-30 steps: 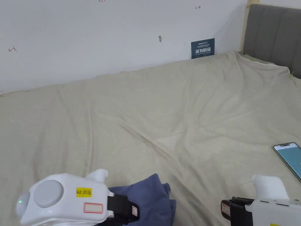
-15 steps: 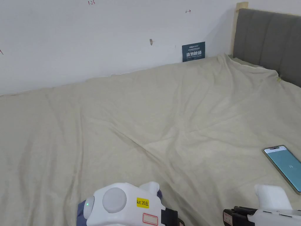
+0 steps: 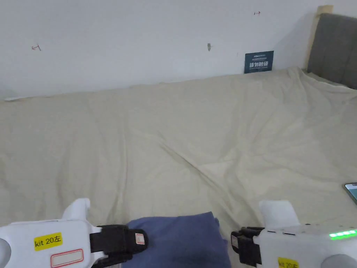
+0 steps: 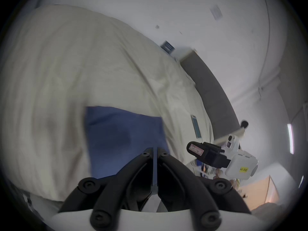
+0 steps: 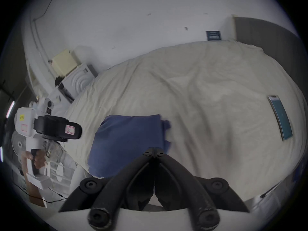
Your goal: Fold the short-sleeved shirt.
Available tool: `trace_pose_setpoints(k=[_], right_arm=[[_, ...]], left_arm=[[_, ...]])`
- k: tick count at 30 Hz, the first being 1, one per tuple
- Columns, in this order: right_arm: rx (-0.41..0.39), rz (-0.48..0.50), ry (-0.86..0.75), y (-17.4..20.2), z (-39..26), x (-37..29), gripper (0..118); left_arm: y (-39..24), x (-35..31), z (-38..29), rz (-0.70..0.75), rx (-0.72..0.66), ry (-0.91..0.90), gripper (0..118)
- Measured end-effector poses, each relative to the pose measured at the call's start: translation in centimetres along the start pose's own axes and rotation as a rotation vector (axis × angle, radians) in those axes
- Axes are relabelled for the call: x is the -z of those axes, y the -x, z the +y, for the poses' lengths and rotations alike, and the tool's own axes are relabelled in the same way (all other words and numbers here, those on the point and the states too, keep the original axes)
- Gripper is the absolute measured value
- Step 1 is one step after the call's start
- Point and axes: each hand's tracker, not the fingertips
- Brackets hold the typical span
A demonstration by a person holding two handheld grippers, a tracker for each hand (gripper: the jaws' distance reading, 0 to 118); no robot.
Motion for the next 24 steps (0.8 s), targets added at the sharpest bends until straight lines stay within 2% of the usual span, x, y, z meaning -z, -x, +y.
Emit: trace_pose_setpoints(k=[3,5,7,9,12,14,17,18,19,21,22,24], right_arm=[[-0.094,-0.033,0.029,3.0,0.3,3.3,0],[-0.113,-0.046,0.056,4.0,-0.1,5.8,0],[-0.107,-0.109,0.136,4.4,-0.9,8.1,0],[-0.157,-0.168,0.142,4.5,-2.0,9.2,0],[-0.185,-0.159,0.120,4.6,-1.6,8.6,0],[-0.188,-0.159,0.132,4.3,-1.4,8.6,0],[-0.120,-0.132,0.136,3.6,-1.3,8.5,0],[-0.102,-0.125,0.137,3.3,-1.3,8.5,0],[-0.093,-0.121,0.139,3.1,-1.2,8.5,0],[-0.073,-0.103,0.143,2.8,-1.0,8.4,0],[-0.069,-0.101,0.146,2.7,-1.0,8.3,0],[-0.073,-0.098,0.151,2.7,-0.9,8.3,0]], left_arm=[[2.0,-1.2,-0.2,0.172,0.002,-0.014,5],[3.0,-1.3,-0.4,0.201,-0.021,-0.011,5],[4.2,-1.4,-0.5,0.168,-0.053,-0.004,5],[5.3,-0.8,-0.3,0.155,-0.063,-0.001,5],[6.0,0.8,0.2,0.174,-0.052,0.037,5],[6.6,2.1,0.8,0.130,-0.067,0.068,5],[7.1,3.7,1.5,-0.020,-0.104,0.122,6],[7.3,4.3,1.8,-0.046,-0.111,0.136,13],[7.5,4.8,1.9,-0.035,-0.108,0.139,26],[8.1,5.4,2.2,-0.065,-0.101,0.164,64],[8.3,5.6,2.2,-0.121,-0.116,0.161,74],[8.4,5.5,2.4,-0.168,-0.159,0.161,84]])
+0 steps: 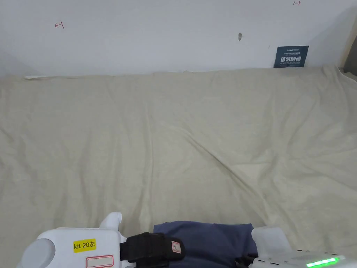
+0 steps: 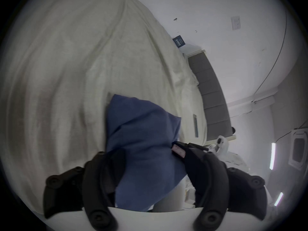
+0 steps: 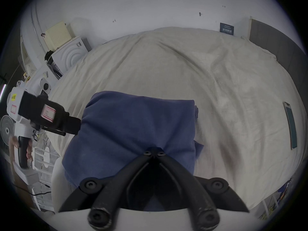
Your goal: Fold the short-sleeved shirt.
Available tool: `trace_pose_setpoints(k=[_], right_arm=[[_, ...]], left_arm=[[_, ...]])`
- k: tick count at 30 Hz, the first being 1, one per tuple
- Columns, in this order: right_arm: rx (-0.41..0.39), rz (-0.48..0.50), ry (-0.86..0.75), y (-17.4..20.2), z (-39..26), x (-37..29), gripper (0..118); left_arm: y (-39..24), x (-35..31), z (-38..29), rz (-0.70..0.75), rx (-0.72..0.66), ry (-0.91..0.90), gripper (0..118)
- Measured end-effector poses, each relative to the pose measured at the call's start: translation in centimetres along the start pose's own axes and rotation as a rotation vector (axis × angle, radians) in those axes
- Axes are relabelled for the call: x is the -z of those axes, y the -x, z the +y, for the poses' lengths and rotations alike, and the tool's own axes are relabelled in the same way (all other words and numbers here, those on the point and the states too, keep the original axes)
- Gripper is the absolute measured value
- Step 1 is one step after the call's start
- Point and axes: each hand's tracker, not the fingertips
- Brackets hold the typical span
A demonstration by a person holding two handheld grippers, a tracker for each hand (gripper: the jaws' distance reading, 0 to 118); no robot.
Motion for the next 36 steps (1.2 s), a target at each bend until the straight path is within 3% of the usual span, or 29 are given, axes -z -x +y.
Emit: trace_pose_setpoints(k=[5,9,14,18,22,23,24,25,26,27,28,29,36], right_arm=[[-0.038,-0.016,0.009,0.3,0.1,0.1,0],[-0.037,-0.015,0.010,0.4,0.2,0.0,0],[-0.023,-0.001,0.015,0.2,0.3,0.0,0],[-0.018,0.001,0.015,0.2,0.2,0.0,0],[-0.017,0.002,0.016,0.2,0.3,0.0,0],[-0.017,0.003,0.016,0.2,0.3,0.0,0],[-0.014,0.003,0.017,0.2,0.3,0.0,0],[-0.006,0.003,0.019,0.2,0.3,0.0,0],[0.008,0.006,0.015,0.2,0.4,-0.2,0],[0.028,0.035,0.005,0.2,0.5,-0.4,0],[0.054,0.083,-0.002,0.2,0.7,-0.5,0],[0.059,0.064,0.000,0.3,0.8,-0.6,0],[0.020,0.040,-0.022,1.7,1.3,-2.1,0]], left_arm=[[-2.0,-0.6,0.0,0.226,0.193,-0.006,89],[-0.2,-0.2,0.6,0.163,0.074,0.024,89],[0.1,1.7,-0.3,0.153,0.078,0.071,91],[0.5,3.5,0.0,0.074,0.029,0.075,111],[0.9,3.4,0.5,0.079,0.009,0.085,110],[1.0,3.2,0.4,0.077,0.031,0.089,109],[0.9,2.9,0.2,0.085,0.067,0.099,99],[0.9,2.5,0.2,0.145,0.064,0.082,79],[0.9,2.0,0.3,0.233,0.055,0.068,52],[1.4,1.7,0.3,0.250,0.065,0.066,36],[2.1,1.4,0.3,0.166,0.040,0.068,34],[2.6,1.3,0.4,0.125,0.013,0.072,32],[2.0,0.0,0.6,0.121,0.044,0.066,28]])
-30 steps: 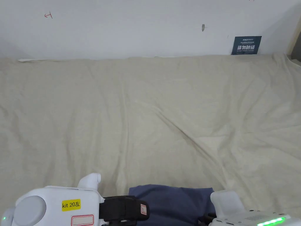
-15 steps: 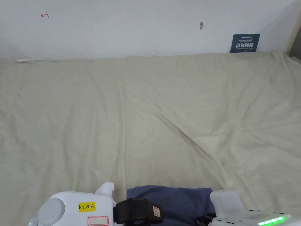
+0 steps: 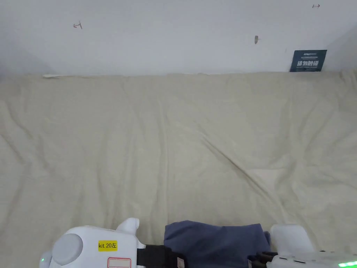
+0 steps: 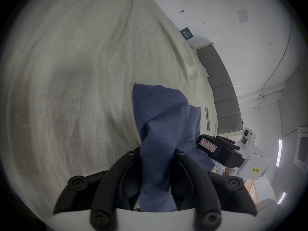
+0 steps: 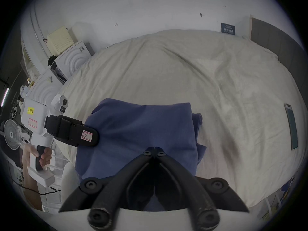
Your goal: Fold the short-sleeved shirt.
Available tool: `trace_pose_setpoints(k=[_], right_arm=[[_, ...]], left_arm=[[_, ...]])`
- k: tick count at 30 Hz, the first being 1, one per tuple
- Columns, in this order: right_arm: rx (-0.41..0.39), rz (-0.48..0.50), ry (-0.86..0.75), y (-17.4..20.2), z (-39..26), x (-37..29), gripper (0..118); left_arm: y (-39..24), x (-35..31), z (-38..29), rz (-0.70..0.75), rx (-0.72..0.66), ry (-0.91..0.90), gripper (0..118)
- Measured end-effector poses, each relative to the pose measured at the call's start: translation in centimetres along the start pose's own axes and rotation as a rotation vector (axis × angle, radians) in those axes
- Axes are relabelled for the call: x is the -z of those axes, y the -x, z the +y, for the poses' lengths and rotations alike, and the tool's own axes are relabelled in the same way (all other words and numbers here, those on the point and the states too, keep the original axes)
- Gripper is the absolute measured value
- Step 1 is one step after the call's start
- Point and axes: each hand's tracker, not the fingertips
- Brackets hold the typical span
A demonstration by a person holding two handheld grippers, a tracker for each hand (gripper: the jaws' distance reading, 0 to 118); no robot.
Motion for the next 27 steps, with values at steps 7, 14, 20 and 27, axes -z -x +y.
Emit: trace_pose_setpoints(k=[7,14,20,27], right_arm=[[-0.005,-0.006,-0.052,1.8,1.5,-1.2,0],[0.015,0.031,-0.064,4.2,2.7,-0.3,0],[-0.007,0.029,-0.049,6.0,2.9,0.1,0],[-0.042,0.026,-0.022,8.2,3.3,1.4,0]], left_arm=[[0.3,-4.7,0.0,0.023,0.068,-0.019,23],[3.1,-12.9,0.5,0.170,0.037,-0.181,21],[6.3,-18.6,2.0,0.356,0.065,-0.209,20],[13.1,-27.0,4.9,0.518,-0.029,-0.329,19]])
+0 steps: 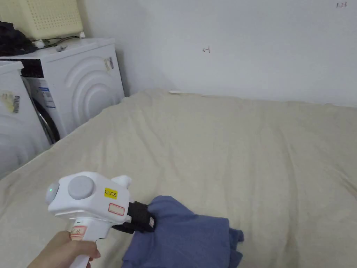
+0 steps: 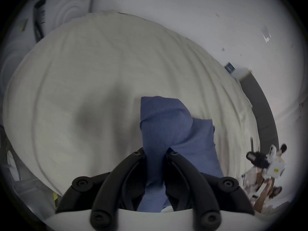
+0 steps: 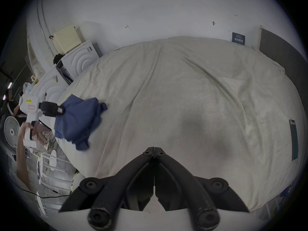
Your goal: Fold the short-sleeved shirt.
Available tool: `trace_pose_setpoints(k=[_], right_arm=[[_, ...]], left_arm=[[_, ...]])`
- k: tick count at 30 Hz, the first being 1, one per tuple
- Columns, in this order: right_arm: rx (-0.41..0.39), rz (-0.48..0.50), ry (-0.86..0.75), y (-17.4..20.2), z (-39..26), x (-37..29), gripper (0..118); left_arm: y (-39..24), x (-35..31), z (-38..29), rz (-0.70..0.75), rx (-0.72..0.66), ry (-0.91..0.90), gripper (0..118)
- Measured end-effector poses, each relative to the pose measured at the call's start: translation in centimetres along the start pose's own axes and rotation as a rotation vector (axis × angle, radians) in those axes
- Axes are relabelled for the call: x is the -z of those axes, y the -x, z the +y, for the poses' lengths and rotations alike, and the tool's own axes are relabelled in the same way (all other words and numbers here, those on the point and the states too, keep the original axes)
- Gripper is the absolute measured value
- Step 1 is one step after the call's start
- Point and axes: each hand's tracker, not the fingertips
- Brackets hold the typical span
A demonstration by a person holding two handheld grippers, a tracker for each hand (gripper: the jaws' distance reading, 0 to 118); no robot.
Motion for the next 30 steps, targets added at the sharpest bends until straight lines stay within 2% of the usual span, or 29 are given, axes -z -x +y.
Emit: trace_pose_setpoints(k=[2,4,5,7,10,12,15,16,17,20,21,23,24,27,29,30], right_arm=[[-0.005,0.003,0.012,0.5,0.2,0.7,0],[-0.009,0.005,0.023,1.0,0.6,1.3,0],[-0.018,0.003,0.028,1.3,0.7,1.6,0],[-0.026,-0.014,0.027,1.7,1.0,2.0,0],[-0.028,-0.023,0.031,2.1,1.7,2.8,0],[-0.023,-0.027,0.039,1.6,2.0,3.5,0],[-0.011,-0.045,0.039,1.6,1.7,3.7,0],[-0.016,-0.053,0.043,1.6,1.7,3.7,0],[-0.023,-0.060,0.048,1.5,1.6,3.8,0],[-0.017,-0.086,0.061,1.2,1.2,4.2,0],[-0.011,-0.087,0.067,1.0,1.2,4.3,0],[-0.003,-0.078,0.065,0.8,1.1,4.2,0],[-0.002,-0.073,0.063,0.8,1.1,4.1,0],[-0.004,-0.065,0.060,0.8,1.0,3.7,0],[-0.006,-0.059,0.052,0.7,1.0,3.4,0],[-0.005,-0.054,0.046,0.7,1.0,3.2,0]], left_arm=[[3.0,-0.7,1.4,0.012,-0.052,-0.010,18],[5.7,-1.3,2.9,0.094,-0.106,-0.019,18],[6.7,-1.6,3.7,0.133,-0.077,-0.023,18],[9.3,-2.2,5.2,0.183,-0.127,-0.040,18],[12.3,-2.6,7.1,0.278,-0.118,-0.041,18],[13.9,-2.3,8.7,0.431,-0.111,-0.077,18],[14.9,-1.2,10.1,0.693,0.003,-0.091,18],[15.0,-1.1,10.3,0.737,-0.007,-0.088,18],[15.2,-1.0,10.5,0.760,-0.012,-0.112,18],[15.7,-0.8,10.3,0.703,-0.016,-0.113,20],[15.8,-0.9,10.2,0.694,-0.023,-0.110,37],[15.7,-0.8,9.3,0.711,-0.031,-0.114,88],[15.8,-0.9,8.8,0.703,-0.037,-0.128,98],[15.4,-1.8,7.7,0.640,-0.128,-0.124,98],[15.2,-2.5,7.2,0.621,-0.120,-0.140,98],[15.0,-2.9,7.1,0.578,-0.162,-0.138,98]])
